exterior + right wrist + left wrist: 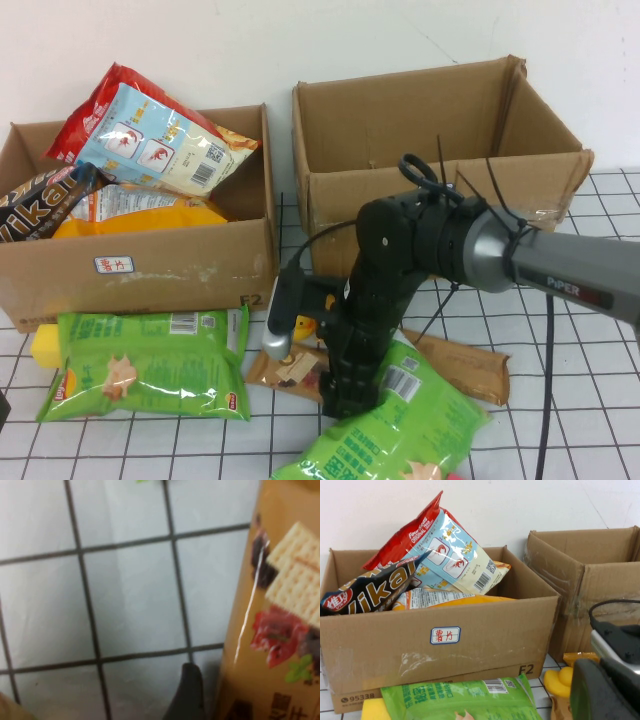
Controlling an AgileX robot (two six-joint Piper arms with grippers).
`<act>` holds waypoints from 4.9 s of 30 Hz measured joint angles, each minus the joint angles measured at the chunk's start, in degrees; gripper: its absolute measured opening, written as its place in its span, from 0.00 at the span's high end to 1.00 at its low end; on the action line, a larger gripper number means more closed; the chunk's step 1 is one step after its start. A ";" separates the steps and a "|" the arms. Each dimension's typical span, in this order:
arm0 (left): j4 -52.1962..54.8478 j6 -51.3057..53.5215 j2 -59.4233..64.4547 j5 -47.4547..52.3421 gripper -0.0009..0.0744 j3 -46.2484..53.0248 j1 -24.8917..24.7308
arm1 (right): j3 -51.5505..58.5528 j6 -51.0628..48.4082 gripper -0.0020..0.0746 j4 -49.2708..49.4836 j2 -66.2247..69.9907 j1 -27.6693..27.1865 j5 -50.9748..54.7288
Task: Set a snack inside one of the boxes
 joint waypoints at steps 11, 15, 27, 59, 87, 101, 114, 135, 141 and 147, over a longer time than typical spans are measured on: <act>0.00 0.00 0.00 0.00 0.99 0.00 0.00 | -4.15 0.90 0.29 0.39 0.90 0.12 1.30; 0.00 0.00 0.00 0.00 0.99 0.00 0.00 | -6.70 1.28 0.52 2.56 0.90 0.12 3.89; 0.00 0.00 0.00 0.00 0.99 0.00 0.00 | -7.74 5.76 0.18 2.19 0.90 0.12 4.49; 0.00 1.03 0.00 -0.13 0.99 0.00 0.00 | -7.82 7.36 0.37 -0.75 4.26 1.59 3.28; 0.00 1.23 0.00 -0.16 0.99 0.00 0.00 | -13.83 21.79 0.37 -11.22 -13.53 1.83 5.41; 0.00 1.23 0.00 -0.25 0.99 0.00 0.00 | -14.24 62.34 0.37 -41.50 -12.77 -9.32 -25.62; 0.00 3.31 0.00 -0.02 0.99 0.00 0.00 | -14.42 71.76 0.19 -40.25 -7.97 -15.06 -24.02; 0.00 3.62 0.00 2.92 0.99 0.00 0.00 | 18.55 62.33 0.97 -29.51 -54.42 -14.81 -30.03; 0.00 3.62 0.00 3.15 0.99 0.00 0.00 | 40.88 60.04 0.97 -28.86 -71.41 -14.81 -39.57; 0.00 3.63 0.00 3.23 0.99 0.00 0.00 | 54.04 59.78 0.97 -28.37 -82.48 -14.81 -41.47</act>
